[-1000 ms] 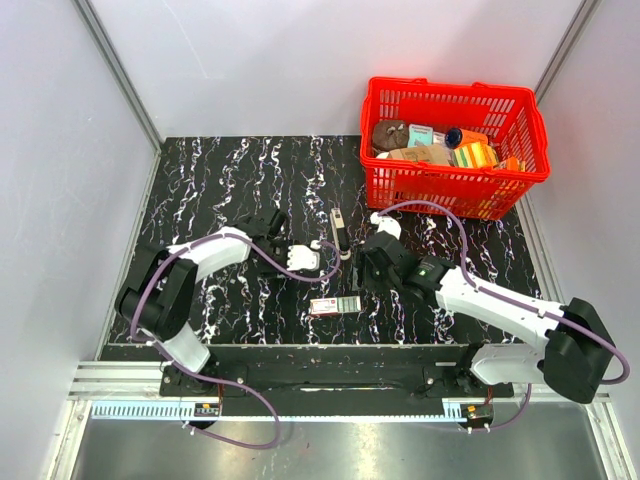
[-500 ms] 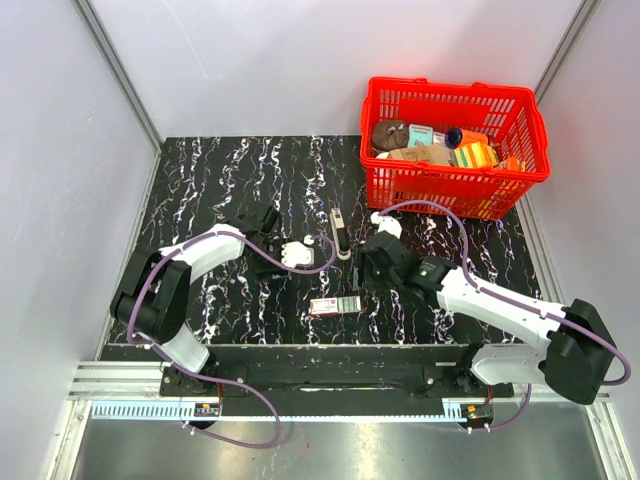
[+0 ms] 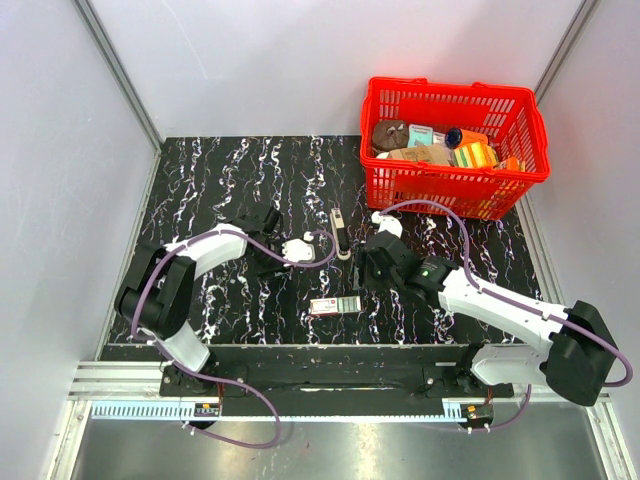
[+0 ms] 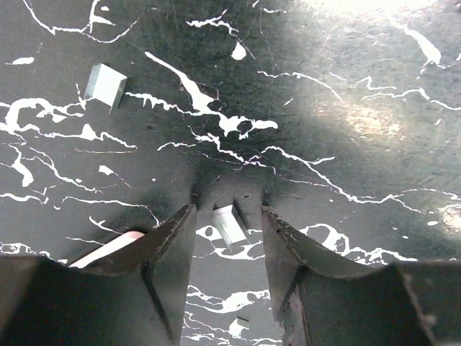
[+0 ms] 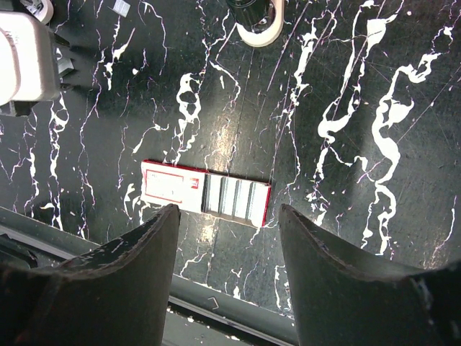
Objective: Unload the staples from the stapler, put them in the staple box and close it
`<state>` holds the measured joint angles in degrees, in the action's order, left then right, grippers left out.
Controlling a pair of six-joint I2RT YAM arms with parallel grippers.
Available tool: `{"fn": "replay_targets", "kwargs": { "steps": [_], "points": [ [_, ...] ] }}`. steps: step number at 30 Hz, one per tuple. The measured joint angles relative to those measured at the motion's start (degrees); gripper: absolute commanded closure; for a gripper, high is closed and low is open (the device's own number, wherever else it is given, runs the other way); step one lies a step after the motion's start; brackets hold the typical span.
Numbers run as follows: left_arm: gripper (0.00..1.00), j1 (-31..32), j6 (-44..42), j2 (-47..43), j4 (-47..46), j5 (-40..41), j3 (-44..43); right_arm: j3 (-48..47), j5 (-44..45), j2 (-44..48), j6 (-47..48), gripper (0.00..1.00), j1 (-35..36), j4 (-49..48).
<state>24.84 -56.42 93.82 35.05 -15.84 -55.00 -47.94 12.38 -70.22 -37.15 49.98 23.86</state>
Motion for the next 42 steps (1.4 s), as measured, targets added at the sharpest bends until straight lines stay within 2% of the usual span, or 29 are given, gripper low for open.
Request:
{"fn": "replay_targets", "kwargs": {
  "steps": [5,10,16,24,30,33,42],
  "points": [
    [0.60,0.0,2.1,1.2,-1.4,1.4,0.0,0.0,0.0,0.0,0.1,0.39,0.0,0.0],
    [0.73,0.1,2.9,1.2,-2.0,2.0,0.0,0.0,0.0,0.2,0.1,0.40,0.0,0.1],
    [0.76,0.3,3.1,1.3,-2.0,2.9,0.0,0.0,0.0,0.8,0.1,0.41,0.0,1.0],
    [0.89,1.2,3.7,1.1,-2.4,4.2,0.4,0.0,0.1,1.2,0.2,0.43,0.0,1.4],
    [0.92,1.8,4.8,0.7,-2.1,4.6,0.5,0.0,0.1,1.8,0.2,0.44,0.0,1.6],
    [1.00,2.0,5.7,0.2,-1.0,4.5,0.5,0.0,0.1,2.2,0.2,0.45,0.0,1.7],
    [1.00,2.0,8.8,-1.6,2.3,3.2,-1.7,0.0,0.1,2.8,0.2,0.45,0.0,2.3]
  ]
}}
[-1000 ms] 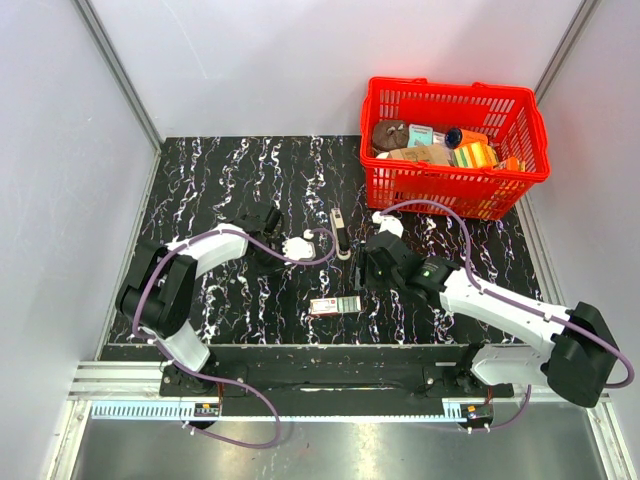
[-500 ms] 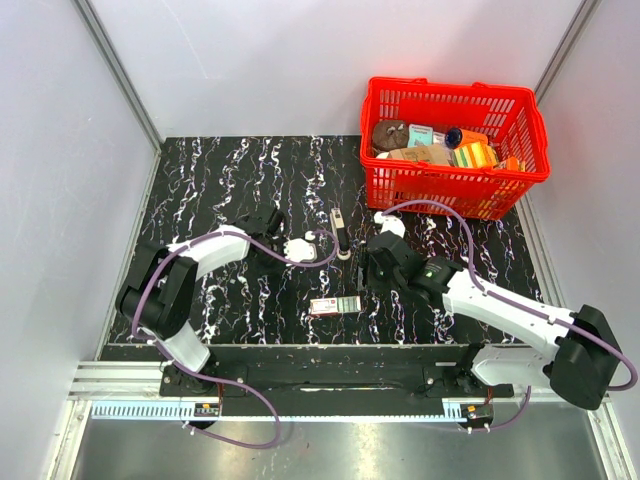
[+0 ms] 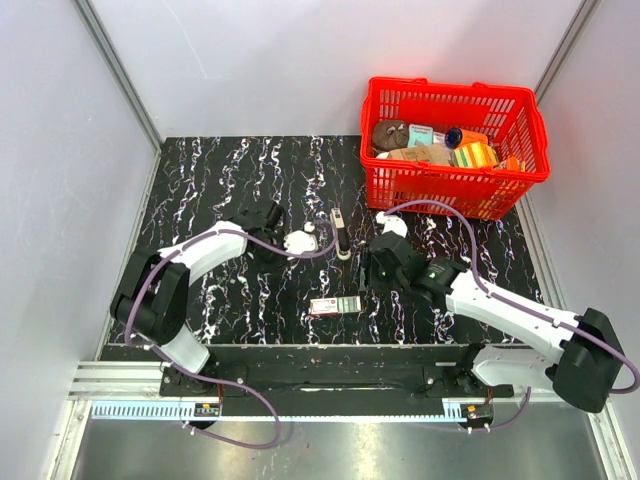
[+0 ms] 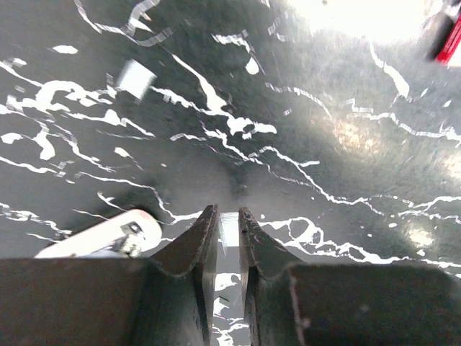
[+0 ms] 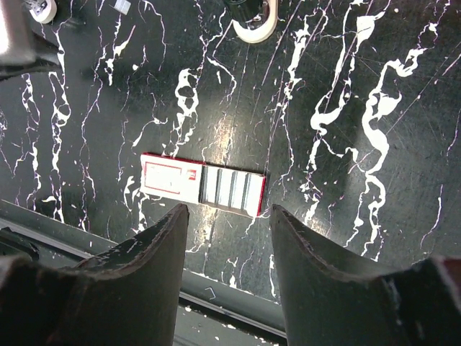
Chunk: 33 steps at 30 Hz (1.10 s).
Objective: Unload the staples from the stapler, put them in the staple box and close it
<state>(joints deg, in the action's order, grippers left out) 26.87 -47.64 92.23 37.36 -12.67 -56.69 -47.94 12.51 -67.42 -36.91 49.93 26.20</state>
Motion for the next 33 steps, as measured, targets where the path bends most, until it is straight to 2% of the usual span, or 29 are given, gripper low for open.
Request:
{"fn": "replay_targets", "kwargs": {
  "steps": [7,10,14,16,20,25,28,31,33],
  "points": [
    [1.00,-0.6,7.8,-2.3,2.2,-8.8,-9.1,-0.2,0.0,1.4,0.1,0.41,0.0,0.2],
    [1.00,-2.4,14.6,-3.4,1.0,-17.5,-13.9,-1.3,-0.1,3.0,0.2,0.39,0.0,0.2],
    [1.00,-5.7,27.9,-6.0,-6.6,-31.0,-15.8,-3.9,-0.6,5.2,0.2,0.37,0.0,-1.7],
    [1.00,-6.8,37.2,-7.5,-14.0,-36.9,-14.3,-5.1,-1.6,6.3,0.2,0.36,-0.1,-3.5],
    [1.00,-7.4,61.6,-9.6,-38.9,-46.7,-7.1,-6.3,-3.5,7.6,-0.3,0.35,-0.2,-7.7],
    [1.00,-7.5,93.9,-8.2,-74.1,-52.5,2.6,-6.8,-6.6,7.8,-1.9,0.35,-0.2,-13.5],
    [1.00,-7.6,110.8,-4.8,-92.1,-53.9,4.0,-6.8,-8.3,7.8,-3.0,0.36,-0.5,-16.8],
    [1.00,-7.8,121.6,-2.7,-101.2,-54.3,4.0,-6.8,-10.0,7.7,-4.3,0.36,-1.0,-19.8],
    [1.00,-7.8,125.9,-2.2,-104.2,-54.4,4.0,-6.8,-10.6,7.5,-5.0,0.36,-1.4,-22.3]
  ]
}}
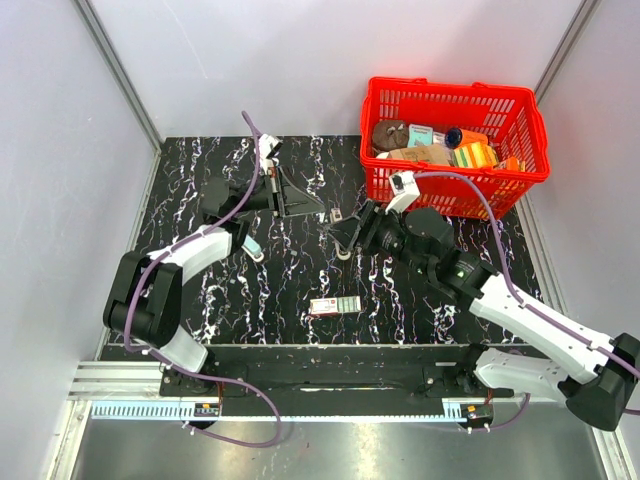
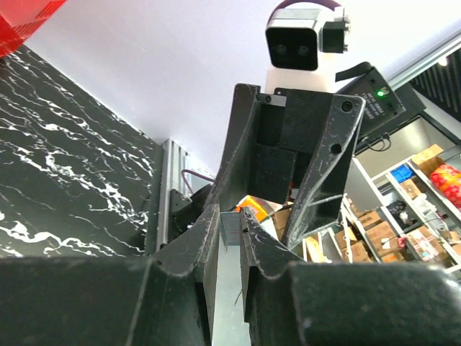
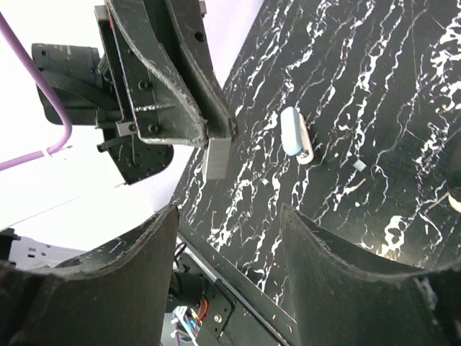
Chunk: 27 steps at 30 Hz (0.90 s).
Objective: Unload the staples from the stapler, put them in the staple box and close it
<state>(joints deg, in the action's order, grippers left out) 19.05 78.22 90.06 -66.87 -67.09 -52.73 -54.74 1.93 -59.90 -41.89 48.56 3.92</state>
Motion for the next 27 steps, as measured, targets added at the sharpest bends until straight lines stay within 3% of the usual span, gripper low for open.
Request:
{"fn": "replay_targets", "kwargs": {
  "steps": [10,27],
  "points": [
    [1.00,0.0,6.8,0.0,-6.2,-0.2,1.2,-2.1,-3.1,-4.3,-1.4,0.40,-0.7,-6.3],
    [1.00,0.0,6.8,0.0,-6.6,-0.2,1.5,-2.3,-4.7,-6.1,-2.1,0.67,-1.1,-8.8]
  ]
}}
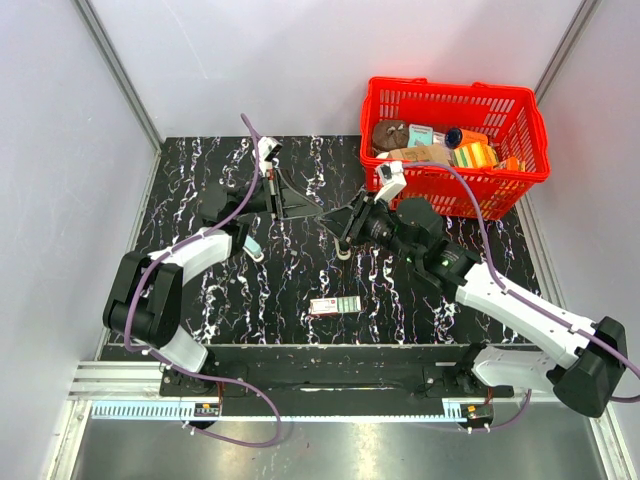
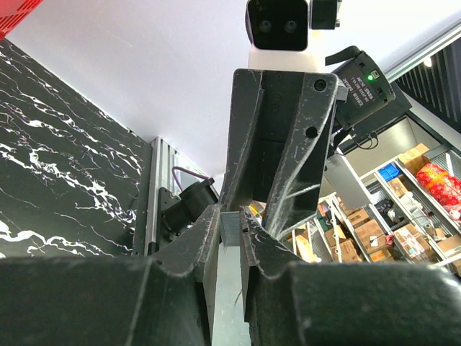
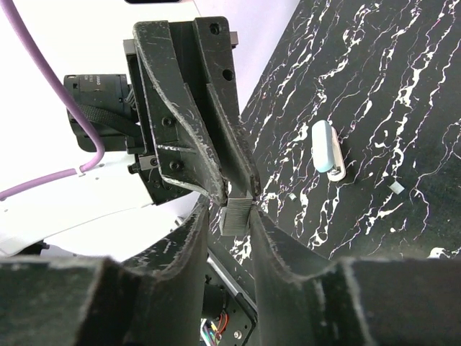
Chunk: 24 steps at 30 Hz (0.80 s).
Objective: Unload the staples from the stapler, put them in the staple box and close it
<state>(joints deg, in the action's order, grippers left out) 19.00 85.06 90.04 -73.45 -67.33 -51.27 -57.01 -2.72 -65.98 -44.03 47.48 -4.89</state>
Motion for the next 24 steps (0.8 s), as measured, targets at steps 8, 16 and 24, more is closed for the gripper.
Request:
{"fn": "replay_targets", "kwargs": {
  "steps": [8,16,24],
  "points": [
    [1.00,-0.3,-1.2,-0.8,0.0,0.0,0.0,0.0,-0.2,-0.4,-0.3,0.84,-0.3,0.0],
    [0.57,-0.4,-4.7,-1.9,0.6,-0.1,0.3,0.0,-0.5,-0.4,-0.4,0.92,-0.3,-0.1],
    [0.42,-2.9,-15.0,-4.2,11.4,-0.1,0.3,-0.5,-1.0,-0.4,0.2,0.94,-0.3,8.1]
  ]
}}
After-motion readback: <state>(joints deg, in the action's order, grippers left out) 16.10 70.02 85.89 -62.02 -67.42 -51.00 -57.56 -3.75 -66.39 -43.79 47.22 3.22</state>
